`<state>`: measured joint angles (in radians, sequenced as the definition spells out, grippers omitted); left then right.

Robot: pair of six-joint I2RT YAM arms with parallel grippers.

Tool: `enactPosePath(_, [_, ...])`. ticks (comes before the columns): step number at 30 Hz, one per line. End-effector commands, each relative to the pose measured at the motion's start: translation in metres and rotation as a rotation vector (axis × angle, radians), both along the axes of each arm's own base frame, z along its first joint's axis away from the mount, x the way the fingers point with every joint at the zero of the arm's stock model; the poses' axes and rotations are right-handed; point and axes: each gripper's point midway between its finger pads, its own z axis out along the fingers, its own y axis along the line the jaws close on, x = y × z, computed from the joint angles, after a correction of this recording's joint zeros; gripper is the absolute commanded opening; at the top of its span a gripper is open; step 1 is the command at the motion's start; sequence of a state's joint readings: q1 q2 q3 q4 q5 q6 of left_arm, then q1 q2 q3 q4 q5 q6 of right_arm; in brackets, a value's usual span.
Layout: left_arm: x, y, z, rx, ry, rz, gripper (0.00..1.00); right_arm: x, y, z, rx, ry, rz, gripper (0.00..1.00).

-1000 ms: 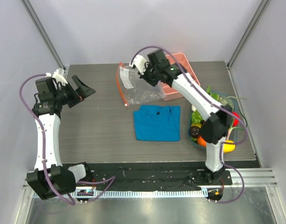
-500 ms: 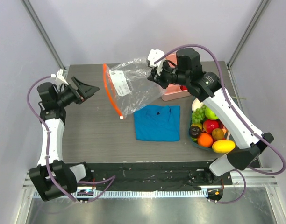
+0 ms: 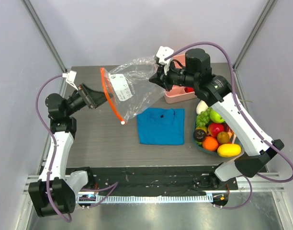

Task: Place the food in the zip-top bag and seal the zipper
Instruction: Open the zipper of the food storage bag.

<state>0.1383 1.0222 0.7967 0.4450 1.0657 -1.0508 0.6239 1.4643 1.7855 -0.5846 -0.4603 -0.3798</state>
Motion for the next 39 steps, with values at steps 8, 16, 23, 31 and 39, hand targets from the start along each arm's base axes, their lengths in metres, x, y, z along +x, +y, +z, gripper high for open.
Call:
enactPosePath(8, [-0.015,-0.022,0.028,-0.047,-0.123,-0.076,0.31,-0.002,0.016,0.014,0.170,0.095,0.006,0.01])
enactPosePath(16, [-0.010,-0.004,0.005,0.048,0.136,0.139,0.00,0.038,0.021,-0.029,0.254,0.295,-0.200,0.73])
enactPosePath(23, [-0.014,0.088,-0.046,0.381,0.454,0.717,0.01,0.027,0.016,-0.033,0.294,0.427,-0.234,0.92])
enactPosePath(31, [-0.011,0.111,-0.099,0.761,0.500,0.865,0.01,0.017,0.062,-0.074,0.432,0.821,-0.141,0.96])
enactPosePath(39, [0.024,0.058,-0.134,0.791,0.602,0.741,0.00,0.029,0.099,-0.131,0.408,1.005,-0.186,1.00])
